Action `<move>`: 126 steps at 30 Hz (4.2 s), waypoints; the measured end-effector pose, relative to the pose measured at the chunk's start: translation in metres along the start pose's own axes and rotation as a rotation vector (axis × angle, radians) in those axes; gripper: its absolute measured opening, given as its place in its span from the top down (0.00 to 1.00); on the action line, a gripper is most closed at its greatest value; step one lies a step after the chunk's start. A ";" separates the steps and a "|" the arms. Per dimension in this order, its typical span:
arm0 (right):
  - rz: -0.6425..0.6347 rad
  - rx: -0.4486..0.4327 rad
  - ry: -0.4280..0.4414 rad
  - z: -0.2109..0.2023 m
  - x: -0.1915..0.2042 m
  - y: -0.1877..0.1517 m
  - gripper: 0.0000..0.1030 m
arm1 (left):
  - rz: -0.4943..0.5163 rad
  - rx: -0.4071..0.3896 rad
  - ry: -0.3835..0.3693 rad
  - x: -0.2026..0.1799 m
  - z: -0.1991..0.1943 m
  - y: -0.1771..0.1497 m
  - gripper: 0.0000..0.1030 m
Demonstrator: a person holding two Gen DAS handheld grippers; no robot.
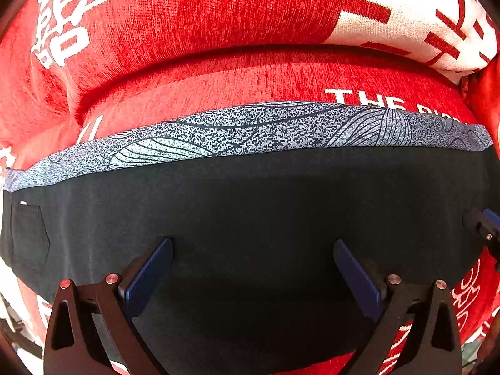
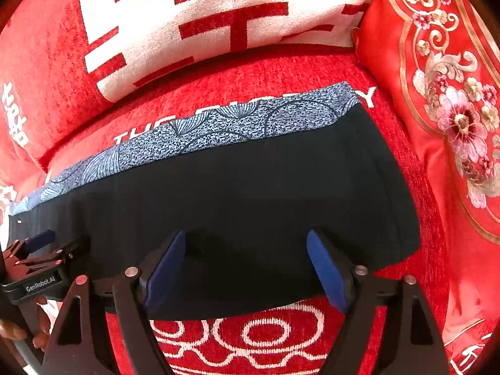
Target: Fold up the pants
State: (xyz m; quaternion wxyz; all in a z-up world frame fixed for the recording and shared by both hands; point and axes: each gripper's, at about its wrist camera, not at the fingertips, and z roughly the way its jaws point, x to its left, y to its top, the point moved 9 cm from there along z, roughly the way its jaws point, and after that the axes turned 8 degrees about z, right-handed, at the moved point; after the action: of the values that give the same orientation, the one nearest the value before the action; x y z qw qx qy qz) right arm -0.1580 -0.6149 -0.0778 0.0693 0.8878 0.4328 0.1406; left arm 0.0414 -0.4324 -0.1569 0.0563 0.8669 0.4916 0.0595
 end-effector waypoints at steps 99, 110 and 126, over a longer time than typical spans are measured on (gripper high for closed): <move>-0.550 -0.120 -0.076 0.006 0.297 -0.119 0.46 | -0.162 -0.084 -0.041 0.241 -0.053 -0.106 0.17; -0.570 -0.155 0.113 -0.053 0.293 -0.111 0.38 | -0.121 -0.070 -0.182 0.206 -0.065 -0.089 0.17; -0.713 -0.100 0.096 -0.040 0.339 -0.133 0.89 | -0.226 -0.010 -0.089 0.241 -0.050 -0.124 0.17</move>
State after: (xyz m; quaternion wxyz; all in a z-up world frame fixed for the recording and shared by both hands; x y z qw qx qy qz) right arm -0.0710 -0.2660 -0.0084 0.1371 0.6688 0.7107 0.1701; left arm 0.0516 -0.1601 -0.1151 0.0885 0.8074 0.5831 0.0167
